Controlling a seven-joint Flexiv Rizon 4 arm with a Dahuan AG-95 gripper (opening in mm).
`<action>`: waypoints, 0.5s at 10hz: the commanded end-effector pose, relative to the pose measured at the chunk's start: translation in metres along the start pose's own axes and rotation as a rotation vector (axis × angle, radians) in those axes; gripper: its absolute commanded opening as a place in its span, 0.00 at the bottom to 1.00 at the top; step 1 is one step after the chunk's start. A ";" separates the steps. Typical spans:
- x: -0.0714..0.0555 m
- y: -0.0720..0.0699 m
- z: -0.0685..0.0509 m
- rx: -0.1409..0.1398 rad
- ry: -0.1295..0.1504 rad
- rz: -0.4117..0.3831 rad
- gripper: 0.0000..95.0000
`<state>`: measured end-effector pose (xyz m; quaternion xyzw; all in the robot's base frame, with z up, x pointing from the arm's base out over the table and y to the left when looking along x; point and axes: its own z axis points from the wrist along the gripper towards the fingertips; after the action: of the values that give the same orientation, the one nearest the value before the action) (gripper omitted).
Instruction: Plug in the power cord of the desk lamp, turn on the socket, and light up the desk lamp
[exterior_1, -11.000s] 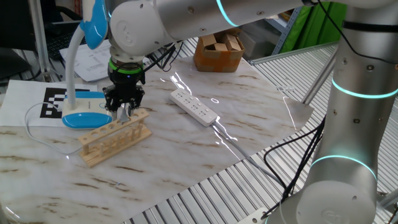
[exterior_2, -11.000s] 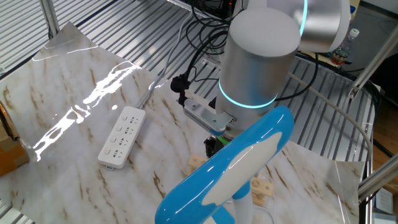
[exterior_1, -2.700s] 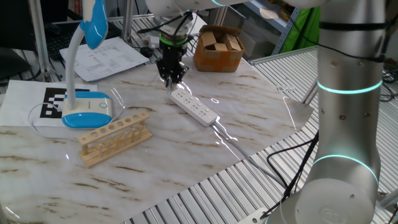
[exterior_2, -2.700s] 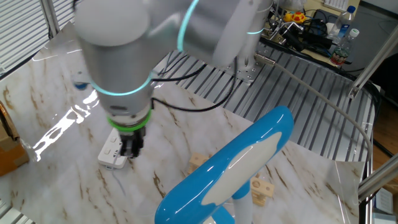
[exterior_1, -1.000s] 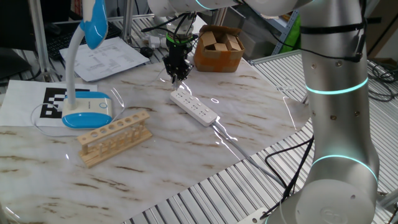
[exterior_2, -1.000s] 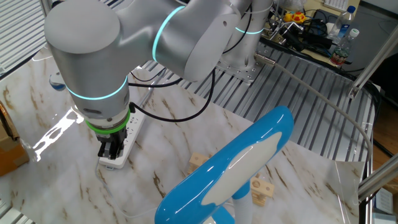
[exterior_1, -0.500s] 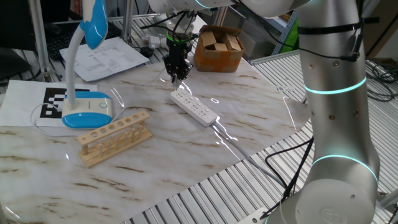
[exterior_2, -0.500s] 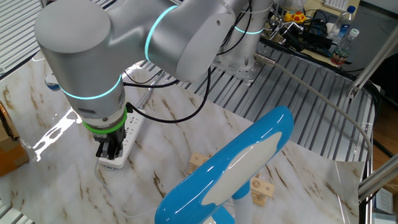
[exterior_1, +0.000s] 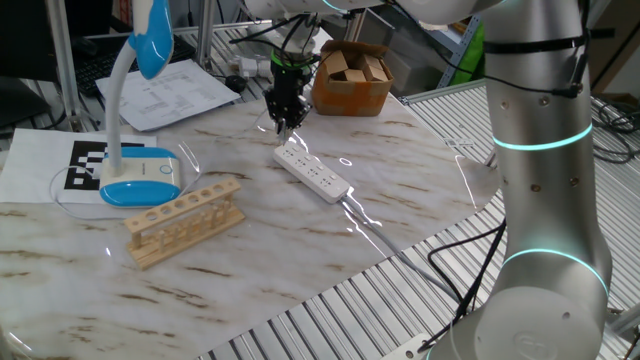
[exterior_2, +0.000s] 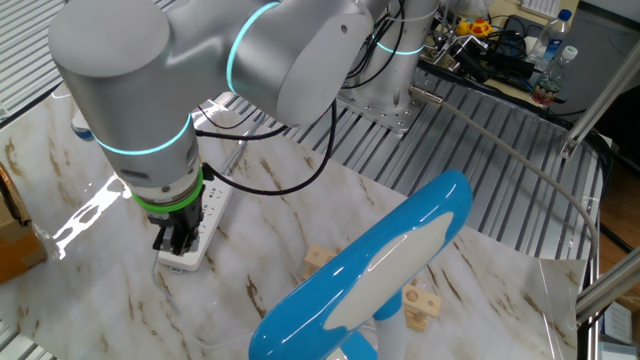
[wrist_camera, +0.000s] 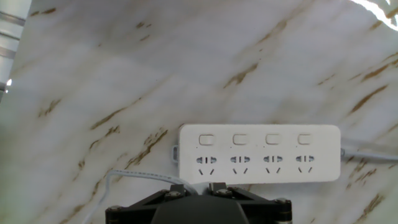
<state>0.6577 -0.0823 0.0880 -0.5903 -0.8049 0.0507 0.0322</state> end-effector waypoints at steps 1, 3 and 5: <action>0.000 0.000 0.000 0.002 0.005 0.024 0.00; -0.012 0.008 0.006 0.009 -0.025 0.012 0.00; -0.032 0.014 0.007 0.006 -0.020 0.009 0.00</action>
<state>0.6789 -0.1103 0.0801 -0.5915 -0.8037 0.0601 0.0232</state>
